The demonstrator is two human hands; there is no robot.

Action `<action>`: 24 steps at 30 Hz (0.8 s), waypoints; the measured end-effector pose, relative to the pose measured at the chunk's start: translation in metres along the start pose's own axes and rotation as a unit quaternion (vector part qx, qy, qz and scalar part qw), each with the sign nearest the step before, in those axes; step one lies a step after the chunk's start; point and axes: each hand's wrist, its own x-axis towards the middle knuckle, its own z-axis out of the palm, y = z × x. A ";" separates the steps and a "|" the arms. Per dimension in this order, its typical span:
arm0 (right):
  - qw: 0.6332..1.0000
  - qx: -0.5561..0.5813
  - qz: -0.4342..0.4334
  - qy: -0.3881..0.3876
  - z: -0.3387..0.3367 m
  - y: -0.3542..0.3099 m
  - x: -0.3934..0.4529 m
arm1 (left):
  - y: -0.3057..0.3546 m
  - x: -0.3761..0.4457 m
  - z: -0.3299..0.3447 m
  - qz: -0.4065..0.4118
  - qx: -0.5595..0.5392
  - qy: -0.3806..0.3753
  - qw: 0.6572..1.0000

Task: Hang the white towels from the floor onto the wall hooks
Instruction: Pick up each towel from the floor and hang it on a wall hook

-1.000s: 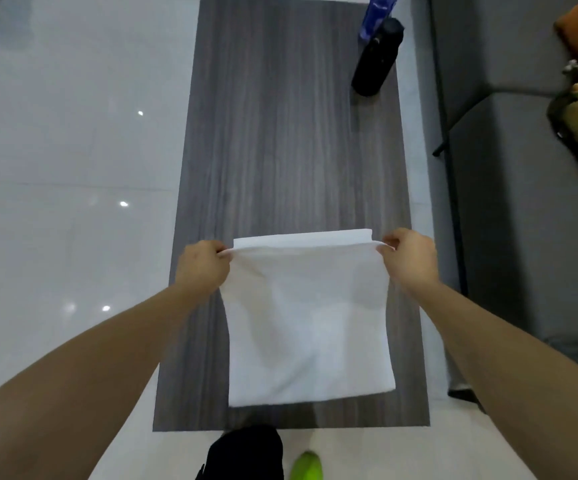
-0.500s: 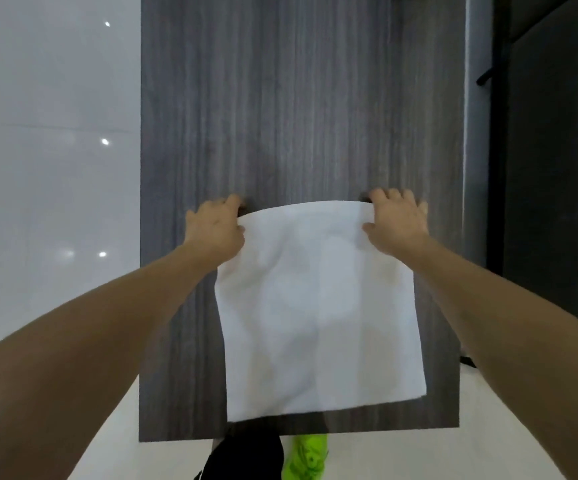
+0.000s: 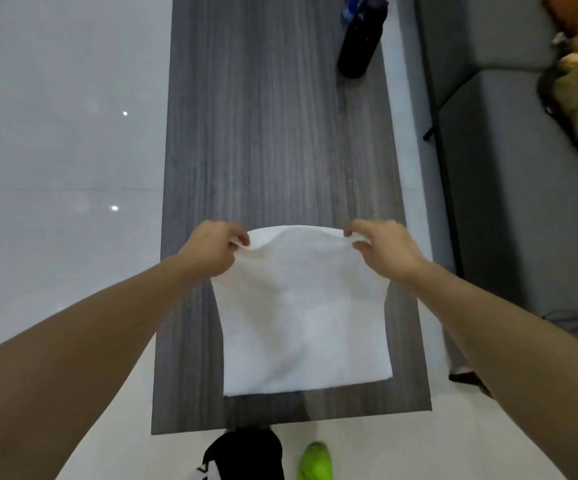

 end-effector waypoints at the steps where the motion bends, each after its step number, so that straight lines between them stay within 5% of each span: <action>1: 1.000 0.004 0.005 0.007 -0.011 -0.002 -0.012 | 0.007 -0.012 -0.009 0.002 0.010 0.007 1.000; 14: 0.999 -0.030 0.022 -0.038 -0.124 -0.034 -0.208 | 0.118 -0.215 -0.116 0.046 0.112 0.143 0.982; 24: 0.995 -0.020 0.020 0.095 -0.223 -0.073 -0.273 | 0.156 -0.311 -0.212 0.050 0.076 0.285 0.954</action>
